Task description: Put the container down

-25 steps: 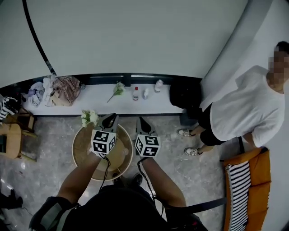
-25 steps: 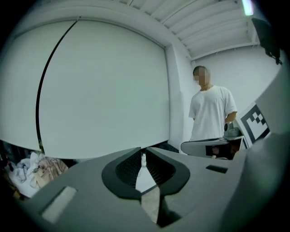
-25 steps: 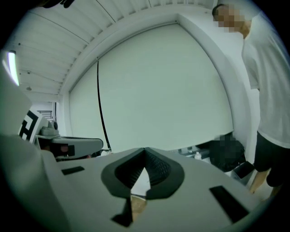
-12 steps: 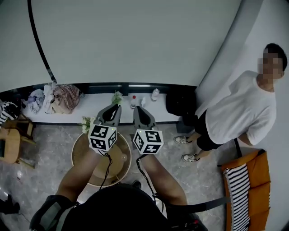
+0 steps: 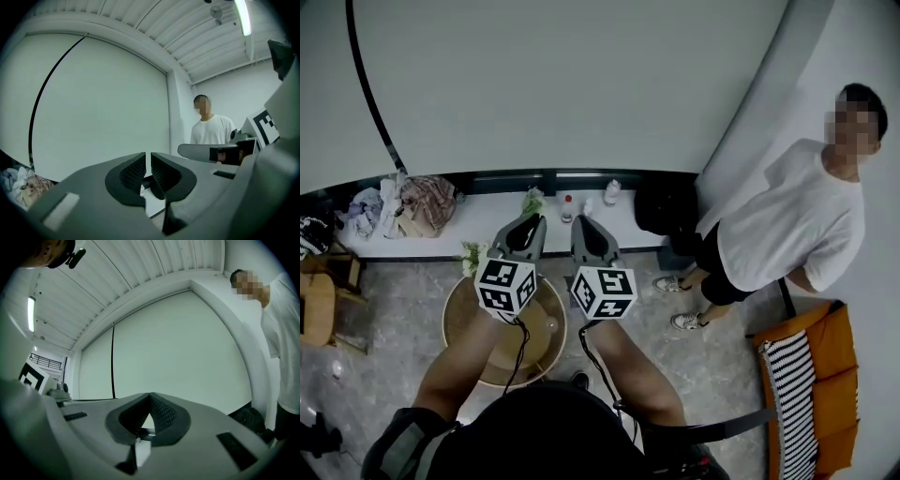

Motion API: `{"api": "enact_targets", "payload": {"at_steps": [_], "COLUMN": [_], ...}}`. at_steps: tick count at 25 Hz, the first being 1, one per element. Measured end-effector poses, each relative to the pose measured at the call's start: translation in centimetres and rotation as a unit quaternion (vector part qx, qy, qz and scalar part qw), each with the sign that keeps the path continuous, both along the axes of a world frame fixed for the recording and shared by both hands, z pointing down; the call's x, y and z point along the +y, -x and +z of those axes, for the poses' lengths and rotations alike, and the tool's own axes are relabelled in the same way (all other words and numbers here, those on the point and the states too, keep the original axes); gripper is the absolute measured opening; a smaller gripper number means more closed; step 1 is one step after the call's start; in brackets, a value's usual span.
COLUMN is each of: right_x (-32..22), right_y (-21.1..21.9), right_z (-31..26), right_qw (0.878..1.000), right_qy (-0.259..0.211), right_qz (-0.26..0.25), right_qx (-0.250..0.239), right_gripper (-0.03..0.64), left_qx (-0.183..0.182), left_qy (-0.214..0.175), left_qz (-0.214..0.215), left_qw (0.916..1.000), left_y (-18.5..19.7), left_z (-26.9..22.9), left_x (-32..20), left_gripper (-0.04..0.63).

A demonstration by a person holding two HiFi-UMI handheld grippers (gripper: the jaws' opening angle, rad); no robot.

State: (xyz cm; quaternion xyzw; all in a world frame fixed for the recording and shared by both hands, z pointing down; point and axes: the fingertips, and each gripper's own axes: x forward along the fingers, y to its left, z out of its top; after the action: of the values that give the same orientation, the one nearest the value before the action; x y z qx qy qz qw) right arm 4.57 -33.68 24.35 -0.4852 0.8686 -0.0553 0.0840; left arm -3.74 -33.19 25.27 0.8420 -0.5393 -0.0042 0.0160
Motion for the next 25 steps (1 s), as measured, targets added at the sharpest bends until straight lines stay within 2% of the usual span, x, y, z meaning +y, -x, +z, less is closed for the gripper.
{"api": "enact_targets", "payload": {"at_steps": [9,25], "right_x": [-0.6,-1.5], "right_y": [0.3,1.3], "right_z": [1.8,3.0], "right_qw": [0.999,0.999], "right_qy": [0.035,0.047], "right_qz": [0.0,0.001], "right_qx": [-0.018,-0.015], "right_gripper": [0.002,0.002], "left_qx": [0.002,0.008], "left_qy": [0.011,0.021], "left_qz": [0.003,0.006], "left_qw": [0.9999,0.9997], "left_y": [0.4,1.2], "left_z": [1.0,2.2], "left_x": [-0.1,-1.2], "left_gripper": [0.035,0.035]}}
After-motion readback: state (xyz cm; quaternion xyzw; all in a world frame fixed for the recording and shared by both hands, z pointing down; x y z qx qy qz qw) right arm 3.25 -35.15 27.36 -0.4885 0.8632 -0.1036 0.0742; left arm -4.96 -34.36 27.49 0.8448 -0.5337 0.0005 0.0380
